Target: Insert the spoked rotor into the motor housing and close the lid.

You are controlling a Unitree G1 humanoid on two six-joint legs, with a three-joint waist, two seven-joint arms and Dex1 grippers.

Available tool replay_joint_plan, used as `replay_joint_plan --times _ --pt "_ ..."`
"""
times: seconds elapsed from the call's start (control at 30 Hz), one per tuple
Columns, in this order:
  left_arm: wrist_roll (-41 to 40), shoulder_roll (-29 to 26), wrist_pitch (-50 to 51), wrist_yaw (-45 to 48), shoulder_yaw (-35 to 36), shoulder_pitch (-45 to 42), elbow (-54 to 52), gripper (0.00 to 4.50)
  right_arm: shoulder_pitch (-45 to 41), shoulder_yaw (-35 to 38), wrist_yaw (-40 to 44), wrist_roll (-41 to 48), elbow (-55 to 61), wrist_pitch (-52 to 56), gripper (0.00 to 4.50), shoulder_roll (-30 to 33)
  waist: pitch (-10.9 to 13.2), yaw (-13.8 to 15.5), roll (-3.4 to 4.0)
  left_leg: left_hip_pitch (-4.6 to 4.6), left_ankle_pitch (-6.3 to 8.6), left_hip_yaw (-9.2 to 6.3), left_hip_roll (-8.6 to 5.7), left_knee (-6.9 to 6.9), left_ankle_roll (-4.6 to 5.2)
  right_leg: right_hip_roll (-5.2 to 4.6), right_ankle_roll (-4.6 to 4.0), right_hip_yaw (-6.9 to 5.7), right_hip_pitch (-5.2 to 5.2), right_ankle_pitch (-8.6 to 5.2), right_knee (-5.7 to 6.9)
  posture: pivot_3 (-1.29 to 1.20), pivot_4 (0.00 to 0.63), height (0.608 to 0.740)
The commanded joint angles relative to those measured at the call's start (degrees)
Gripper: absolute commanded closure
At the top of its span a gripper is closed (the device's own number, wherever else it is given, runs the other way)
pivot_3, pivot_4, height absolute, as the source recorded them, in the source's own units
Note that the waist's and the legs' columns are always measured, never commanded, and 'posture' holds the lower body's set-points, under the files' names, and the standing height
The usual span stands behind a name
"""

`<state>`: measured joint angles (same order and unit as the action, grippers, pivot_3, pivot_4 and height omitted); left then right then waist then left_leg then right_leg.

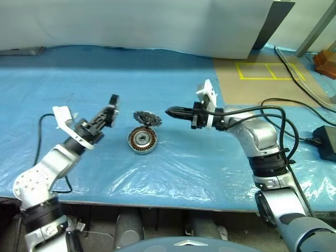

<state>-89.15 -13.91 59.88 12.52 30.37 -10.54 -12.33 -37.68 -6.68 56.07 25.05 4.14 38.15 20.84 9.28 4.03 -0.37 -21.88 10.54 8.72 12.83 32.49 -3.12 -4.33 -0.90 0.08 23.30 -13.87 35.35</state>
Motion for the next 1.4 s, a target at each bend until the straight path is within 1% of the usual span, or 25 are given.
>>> replay_joint_plan --times 0.03,0.13,0.2,0.23,0.27,0.3,0.4,0.53,0.57,0.63,0.97,1.07,1.2,1.4 --pt "-6.7 1.5 -3.0 -4.6 -3.9 1.1 -5.6 4.11 -1.0 -0.9 -1.4 0.3 2.3 -0.2 4.5 -0.6 0.0 0.0 -0.03 -0.04 0.0 -0.02 0.0 0.0 0.0 0.01 0.12 -0.03 0.0 0.07 -0.03 0.0 0.15 0.74" --pt "-8.8 1.4 -5.5 -5.9 -5.7 0.5 -6.6 4.11 -2.4 -0.3 -1.5 0.8 1.5 -0.6 4.5 -0.3 0.0 0.1 -0.03 -0.08 0.0 -0.03 -0.02 0.01 0.0 0.0 0.19 -0.03 0.0 0.11 -0.09 0.0 0.15 0.74" --pt "-8.9 1.3 -7.9 -6.2 -6.2 -1.4 -5.6 4.11 -2.8 -1.0 -1.9 -1.7 0.4 -3.9 4.5 0.4 0.0 0.1 -0.03 -0.05 0.0 -0.03 -0.01 0.02 0.0 0.01 0.21 -0.02 0.0 0.12 -0.11 0.0 0.15 0.74" --pt "-8.7 1.5 -9.0 -6.1 -6.6 -2.4 -5.0 4.13 -2.9 -1.2 -2.0 -2.2 -0.1 -4.8 4.1 0.4 0.0 0.1 -0.04 -0.04 0.0 -0.03 0.0 0.02 -0.01 0.02 0.22 -0.02 0.0 0.12 -0.1 0.0 0.15 0.74" --pt "-8.6 1.7 -9.7 -6.0 -7.0 -3.0 -4.6 4.13 -2.9 -1.1 -2.0 -2.4 -0.5 -5.4 3.95 0.4 0.0 0.1 -0.04 -0.03 -0.01 -0.03 0.01 0.05 0.0 0.02 0.23 -0.02 -0.01 0.12 -0.1 0.0 0.15 0.74" --pt "-8.1 1.8 -10.2 -5.4 -7.6 -3.8 -3.9 4.13 -3.0 -0.8 -2.1 -2.1 -0.7 -5.5 3.61 0.2 0.0 0.1 -0.04 0.0 -0.01 -0.03 0.0 0.07 -0.01 0.02 0.24 -0.01 -0.05 0.13 -0.1 0.0 0.15 0.74" --pt "-3.0 2.2 -11.0 -2.5 -11.2 -6.3 0.1 4.13 -3.4 -0.1 -2.0 -0.6 -0.6 -5.0 2.68 -0.4 0.0 0.1 -0.04 0.01 -0.01 -0.02 -0.06 0.09 -0.01 0.02 0.3 0.0 -0.07 0.16 -0.1 0.0 0.15 0.74" --pt "-2.0 3.2 -11.3 -0.2 -13.4 -7.4 2.6 4.13 -4.0 -1.0 -0.5 -0.4 0.5 -5.4 1.24 -0.3 0.0 0.0 -0.03 -0.02 -0.01 -0.03 -0.06 0.09 -0.01 0.03 0.35 0.0 -0.06 0.19 -0.09 0.0 0.15 0.74" --pt "-2.0 3.2 -11.4 0.1 -13.3 -7.5 3.2 4.13 -4.4 -1.2 -0.5 -1.3 0.4 -6.3 0.94 -0.2 0.0 0.0 -0.04 -0.02 -0.01 -0.03 -0.06 0.08 -0.01 0.03 0.35 0.0 -0.06 0.19 -0.09 0.0 0.15 0.74" --pt "-1.9 3.2 -11.7 0.5 -13.1 -7.5 4.3 4.13 -5.0 -1.7 -0.6 -2.8 0.1 -8.0 0.94 0.1 0.0 -0.1 -0.03 -0.01 -0.01 -0.03 -0.03 0.06 -0.01 0.04 0.35 0.01 -0.04 0.19 -0.07 0.0 0.15 0.74" --pt "-0.9 3.5 -10.6 2.3 -15.2 -8.4 5.3 4.13 -5.3 -1.7 -2.9 -2.8 0.0 -8.5 0.94 -1.6 0.0 0.1 -0.03 -0.03 -0.01 -0.05 -0.05 0.25 -0.01 0.03 0.35 0.0 -0.07 0.19 0.09 0.0 0.15 0.74" --pt "-0.9 3.2 -10.9 2.7 -14.8 -9.3 6.0 4.13 -5.7 -1.9 -2.9 -3.1 -0.5 -8.9 0.94 -1.8 0.0 0.0 -0.03 -0.01 -0.01 -0.06 -0.04 0.28 -0.01 0.04 0.34 0.01 -0.07 0.19 0.16 0.0 0.15 0.74" --pt "-2.3 3.4 -9.9 2.5 -15.6 -9.5 4.2 4.13 -6.1 -2.3 -3.1 -3.6 -1.2 -9.3 0.94 -2.4 0.0 0.0 -0.03 0.0 -0.01 -0.07 -0.04 0.32 -0.01 0.04 0.34 0.02 -0.07 0.19 0.21 0.0 0.15 0.74" --pt "-1.6 4.0 -10.2 2.5 -16.2 -9.9 4.7 4.13 -6.7 -2.5 -3.7 -4.3 -2.0 -10.2 0.94 -3.2 0.0 0.0 -0.03 -0.02 -0.01 -0.09 -0.04 0.33 -0.01 0.04 0.34 0.01 -0.07 0.19 0.22 0.0 0.15 0.74"
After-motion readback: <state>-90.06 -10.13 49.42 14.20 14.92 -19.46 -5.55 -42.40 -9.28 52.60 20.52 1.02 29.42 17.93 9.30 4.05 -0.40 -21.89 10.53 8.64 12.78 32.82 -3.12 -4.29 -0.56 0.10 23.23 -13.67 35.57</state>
